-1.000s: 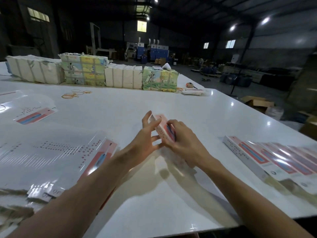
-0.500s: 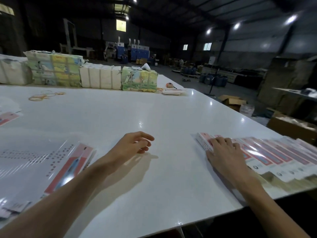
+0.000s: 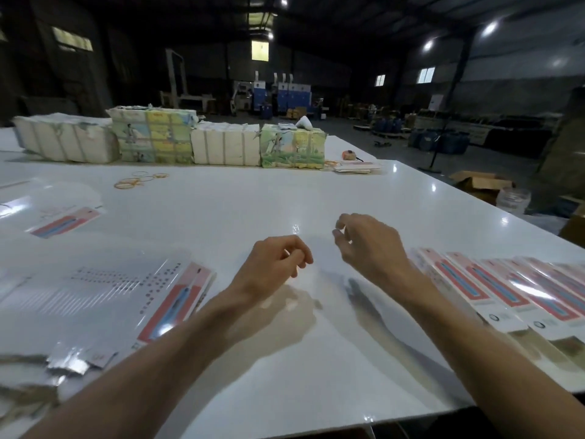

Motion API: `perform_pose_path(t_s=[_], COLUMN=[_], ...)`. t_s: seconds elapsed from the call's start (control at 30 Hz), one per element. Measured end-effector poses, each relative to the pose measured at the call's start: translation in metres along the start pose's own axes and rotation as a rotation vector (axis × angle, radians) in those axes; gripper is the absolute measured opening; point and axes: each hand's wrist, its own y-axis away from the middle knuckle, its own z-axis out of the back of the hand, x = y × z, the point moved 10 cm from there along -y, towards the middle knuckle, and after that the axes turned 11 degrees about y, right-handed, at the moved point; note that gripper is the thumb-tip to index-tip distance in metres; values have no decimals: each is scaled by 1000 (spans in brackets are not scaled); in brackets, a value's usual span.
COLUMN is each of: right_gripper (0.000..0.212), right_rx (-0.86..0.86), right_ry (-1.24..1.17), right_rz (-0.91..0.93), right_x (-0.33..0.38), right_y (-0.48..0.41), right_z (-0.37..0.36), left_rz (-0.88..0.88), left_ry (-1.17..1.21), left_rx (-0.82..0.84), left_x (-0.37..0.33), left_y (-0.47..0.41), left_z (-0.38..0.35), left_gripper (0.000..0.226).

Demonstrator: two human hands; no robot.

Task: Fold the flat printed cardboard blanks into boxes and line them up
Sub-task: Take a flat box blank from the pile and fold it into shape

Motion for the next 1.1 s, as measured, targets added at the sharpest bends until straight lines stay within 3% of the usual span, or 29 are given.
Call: perform_pose_path(t_s=[0.17,0.27,0.37,0.53,0.67,0.8,0.87,0.97,1.1], right_gripper=[17,16,17,17,17,17,17,17,16], right_rx=[28,93,116,96,103,100,96,94,-7], right_ry=[-120,-259,-350,-426,-449,-459,-465,-486,-580], right_rz=[33,5,-35,-42,-27,-38,-43,-39,-50], right_x=[52,45,33,32,37,34,34,34,32], right_y=[-2,1,2,-2,-1,-2,-2,-2,-4], right_z=[-38,-57,-63,-60,-60,-61,-62,-63,-53], left_rz=[-39,170,420,903,1010,957,872,721,522], left_ry=[-357,-616,-925,-1246,-1244,-1237,-1118,-822,-388], left_rx=[-107,-34,102,286,306,309,310,324,193], left_x=[-26,-23,-14,6,20,29,29,20,4], left_y=[-6,-10,-2,43,56,56,47,27,0], left_z=[35,61,91,139,150,153,151,132,103], left_gripper=[16,10,28,87,98,97,81,33,13])
